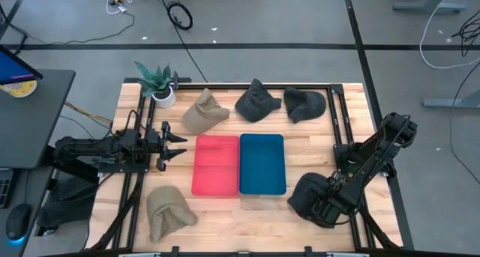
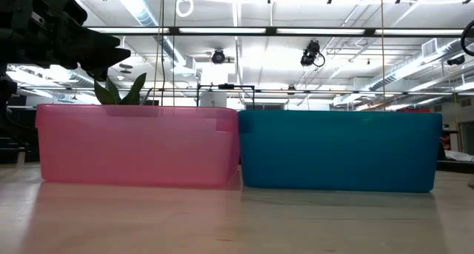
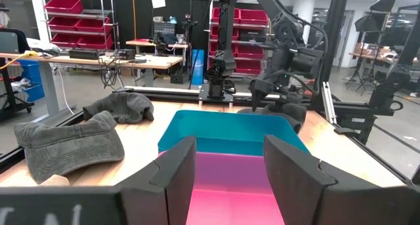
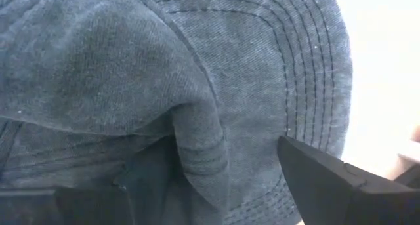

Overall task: Pick & Place hat
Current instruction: Put the bottom right black cap into the blue bin

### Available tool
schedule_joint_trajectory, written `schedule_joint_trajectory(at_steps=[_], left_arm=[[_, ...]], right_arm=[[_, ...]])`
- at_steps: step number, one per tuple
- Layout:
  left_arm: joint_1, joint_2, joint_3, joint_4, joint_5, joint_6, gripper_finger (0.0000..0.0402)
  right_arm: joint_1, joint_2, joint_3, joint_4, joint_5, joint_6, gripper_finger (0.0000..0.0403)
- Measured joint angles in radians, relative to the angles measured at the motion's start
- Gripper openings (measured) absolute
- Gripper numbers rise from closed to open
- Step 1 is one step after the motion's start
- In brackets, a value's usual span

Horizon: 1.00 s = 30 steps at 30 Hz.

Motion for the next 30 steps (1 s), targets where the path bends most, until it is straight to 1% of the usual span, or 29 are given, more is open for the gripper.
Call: schedule_joint_trajectory(at_steps=[11, 16, 19, 21, 23, 25, 28, 29, 30], left_arm=[[0.000, 0.000, 0.000, 0.000, 0.000, 0.000, 0.0183], [0.000, 0.000, 0.000, 0.000, 0.000, 0.000, 0.0183], [0.000, 0.000, 0.000, 0.000, 0.000, 0.000, 0.0183], [0.000, 0.000, 0.000, 0.000, 0.000, 0.000, 0.0183], [0.000, 0.000, 0.000, 0.000, 0.000, 0.000, 0.0183], [0.000, 0.000, 0.000, 0.000, 0.000, 0.000, 0.0183], [0.000, 0.000, 0.000, 0.000, 0.000, 0.000, 0.0183], [0.000, 0.000, 0.000, 0.000, 0.000, 0.000, 0.0183], [0.000, 0.000, 0.000, 0.000, 0.000, 0.000, 0.0183]], right_arm=[[-0.001, 0.002, -0.001, -0.003, 0.008, -0.025, 0.0279], [-0.002, 0.002, -0.001, -0.004, -0.006, -0.031, 0.0278], [-0.002, 0.002, -0.001, -0.008, -0.033, -0.056, 0.0264], [-0.003, 0.003, -0.002, -0.014, -0.043, -0.058, 0.0238], [-0.003, 0.003, -0.001, -0.019, -0.045, -0.056, 0.0199], [-0.003, 0.004, 0.010, -0.024, -0.053, -0.068, 0.0147], [-0.002, 0.006, 0.043, -0.057, -0.071, -0.104, 0.0054], [-0.002, 0.006, 0.056, -0.082, -0.080, -0.117, 0.0029], [-0.002, 0.007, 0.069, -0.109, -0.083, -0.121, 0.0017]])
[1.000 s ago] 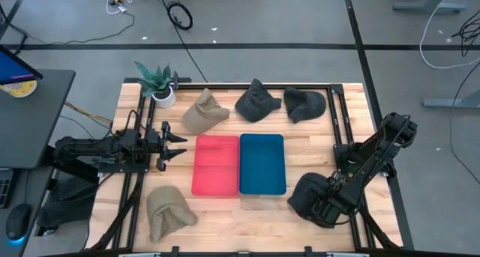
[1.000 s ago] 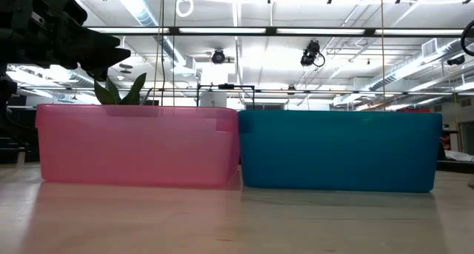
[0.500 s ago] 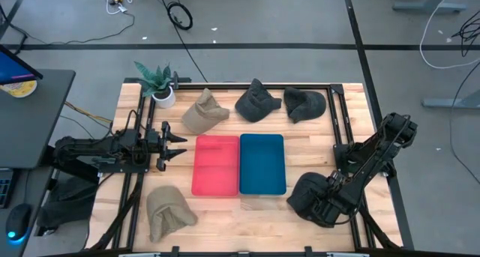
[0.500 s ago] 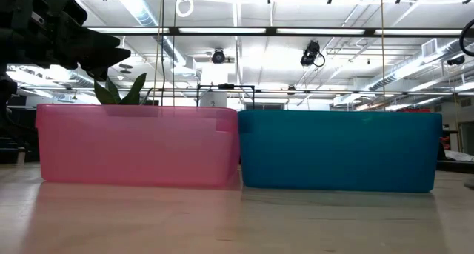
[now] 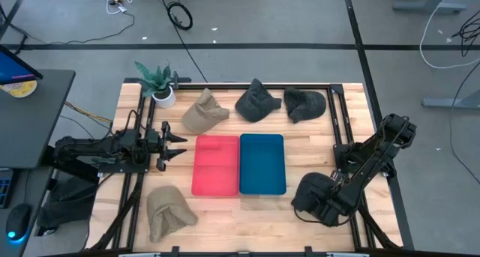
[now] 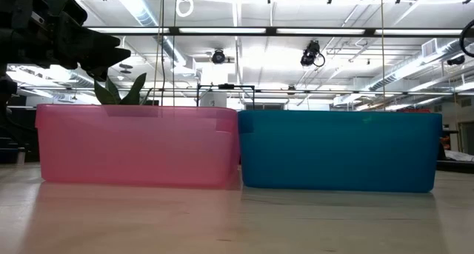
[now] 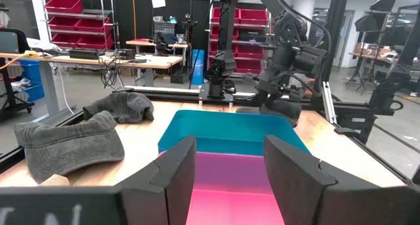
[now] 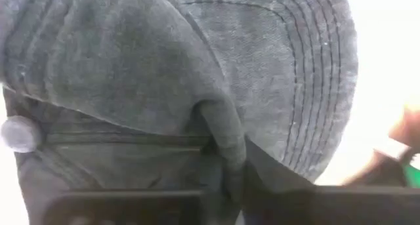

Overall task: Pick & Place hat
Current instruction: Put the bottom right black cap into the blue bin

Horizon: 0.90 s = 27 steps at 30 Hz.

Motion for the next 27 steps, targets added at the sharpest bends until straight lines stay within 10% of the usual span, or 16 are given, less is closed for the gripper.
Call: schedule_joint_trajectory(at_steps=[10, 27], left_arm=[[0.000, 0.000, 0.000, 0.000, 0.000, -0.001, 0.0183], [0.000, 0.000, 0.000, 0.000, 0.000, -0.001, 0.0183]], right_arm=[[-0.006, 0.000, 0.218, -0.283, 0.016, -0.046, 0.0007], [-0.212, -0.002, 0.580, -0.523, 0.434, -0.431, 0.0006]])
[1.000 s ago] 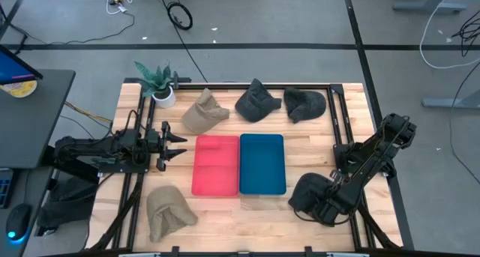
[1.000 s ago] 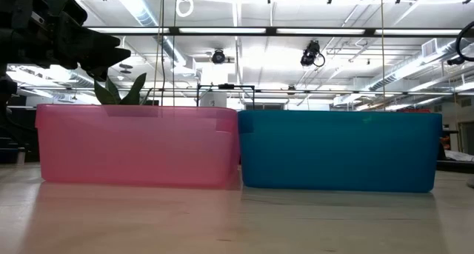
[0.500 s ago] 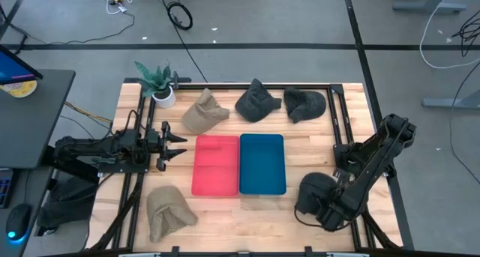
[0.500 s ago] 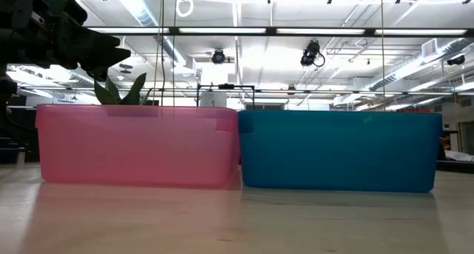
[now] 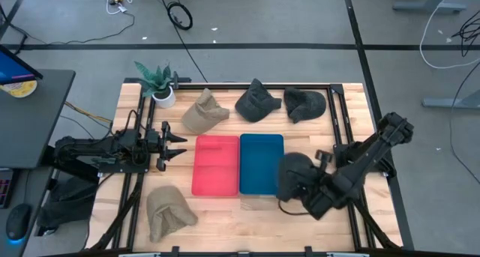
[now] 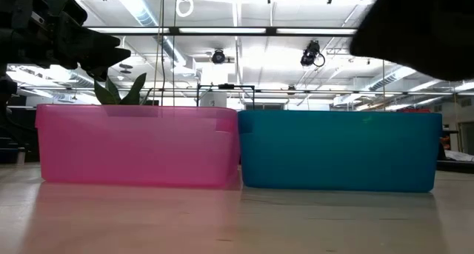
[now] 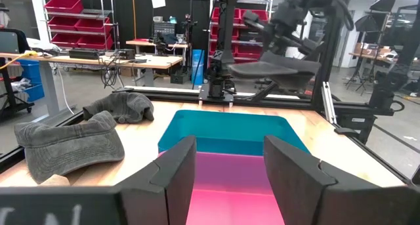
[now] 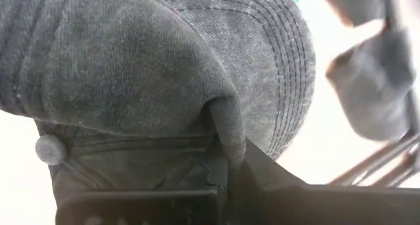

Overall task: Pick & Place hat
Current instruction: Put the bottom right black cap into the blue bin

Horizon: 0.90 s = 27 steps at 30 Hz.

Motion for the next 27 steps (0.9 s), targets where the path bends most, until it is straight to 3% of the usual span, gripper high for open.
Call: schedule_joint_trajectory(at_steps=[4, 10, 17, 27], left_arm=[[0.000, 0.000, 0.000, 0.000, 0.000, 0.000, 0.0183], [0.000, 0.000, 0.000, 0.000, 0.000, 0.000, 0.0183], [0.000, 0.000, 0.000, 0.000, 0.000, 0.000, 0.0183], [0.000, 0.000, 0.000, 0.000, 0.000, 0.000, 0.0183]], right_arm=[[-0.099, 0.000, 0.014, 0.065, 0.064, -0.212, 0.0005], [-0.253, -0.001, 0.034, 0.247, 0.067, -0.470, 0.0007], [-0.380, 0.007, 0.035, 0.415, 0.005, -0.581, 0.0008], [-0.425, 0.014, 0.035, 0.487, -0.001, -0.671, 0.0009]])
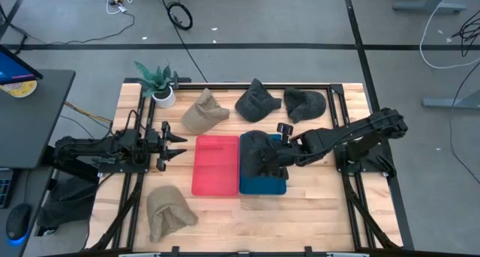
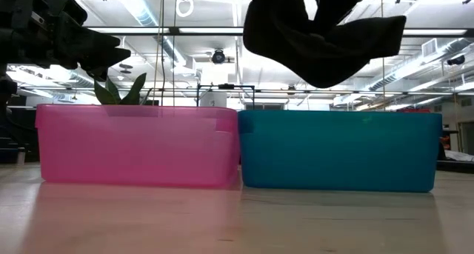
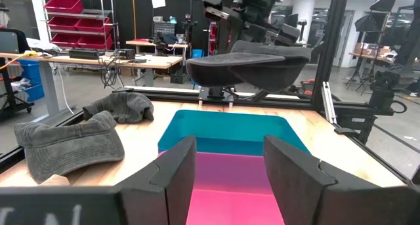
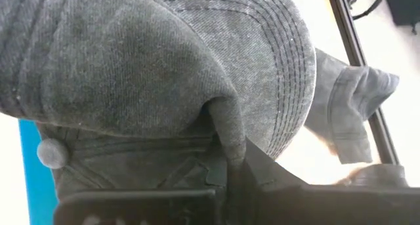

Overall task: Pick & Place hat
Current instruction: Put the bottom right black cap into the blue bin

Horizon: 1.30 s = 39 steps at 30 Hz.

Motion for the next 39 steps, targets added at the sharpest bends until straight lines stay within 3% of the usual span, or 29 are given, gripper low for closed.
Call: schedule_joint_trajectory(at_steps=[24, 39], left_arm=[[0.000, 0.000, 0.000, 0.000, 0.000, 0.000, 0.0183], [0.000, 0.000, 0.000, 0.000, 0.000, 0.000, 0.0183]], right_arm=[[-0.053, 0.000, 0.000, 0.006, 0.009, -0.003, 0.0015], [-0.053, 0.000, 0.000, 0.050, 0.043, -0.003, 0.0105]])
